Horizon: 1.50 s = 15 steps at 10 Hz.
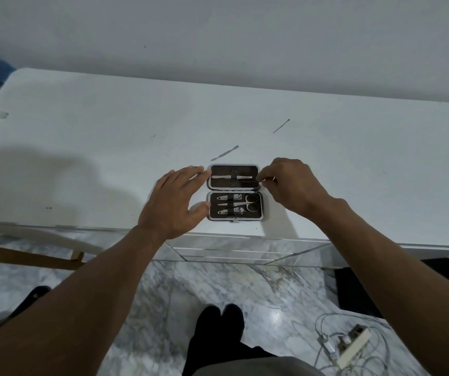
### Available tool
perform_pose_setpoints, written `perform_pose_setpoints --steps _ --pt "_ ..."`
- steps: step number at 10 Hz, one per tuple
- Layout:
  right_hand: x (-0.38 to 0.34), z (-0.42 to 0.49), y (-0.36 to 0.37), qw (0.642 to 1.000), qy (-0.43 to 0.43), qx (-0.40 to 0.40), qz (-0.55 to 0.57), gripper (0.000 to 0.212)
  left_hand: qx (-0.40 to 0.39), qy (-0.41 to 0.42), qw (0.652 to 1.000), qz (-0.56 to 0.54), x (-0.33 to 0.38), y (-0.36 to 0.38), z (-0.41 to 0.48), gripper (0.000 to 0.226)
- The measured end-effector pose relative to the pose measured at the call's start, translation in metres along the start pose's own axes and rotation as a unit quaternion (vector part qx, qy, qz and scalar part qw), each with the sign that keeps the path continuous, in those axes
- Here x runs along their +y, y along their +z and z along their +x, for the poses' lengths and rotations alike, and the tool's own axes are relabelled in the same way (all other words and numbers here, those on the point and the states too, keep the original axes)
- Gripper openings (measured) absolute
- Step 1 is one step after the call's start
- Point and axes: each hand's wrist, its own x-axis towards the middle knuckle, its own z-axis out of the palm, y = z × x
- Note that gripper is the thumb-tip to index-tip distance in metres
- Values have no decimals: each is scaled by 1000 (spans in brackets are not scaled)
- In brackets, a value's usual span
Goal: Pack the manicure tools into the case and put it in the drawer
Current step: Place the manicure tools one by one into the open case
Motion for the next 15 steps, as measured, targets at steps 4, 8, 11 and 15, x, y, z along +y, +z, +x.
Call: perform_pose_setpoints --steps 4,8,11,15 --pt "2 6 1 995 -78 -33 -49 37 8 3 1000 -10 0 0 -1 65" --pt "2 9 6 993 -94 -48 -58 44 8 1 1000 -10 1 0 -1 66" --pt "6 9 1 987 -112 -81 -88 58 11 -2 1000 -10 1 0 0 65" --pt "-6 17 -2 992 -83 -70 -62 25 8 -1 1000 -8 1 0 0 66"
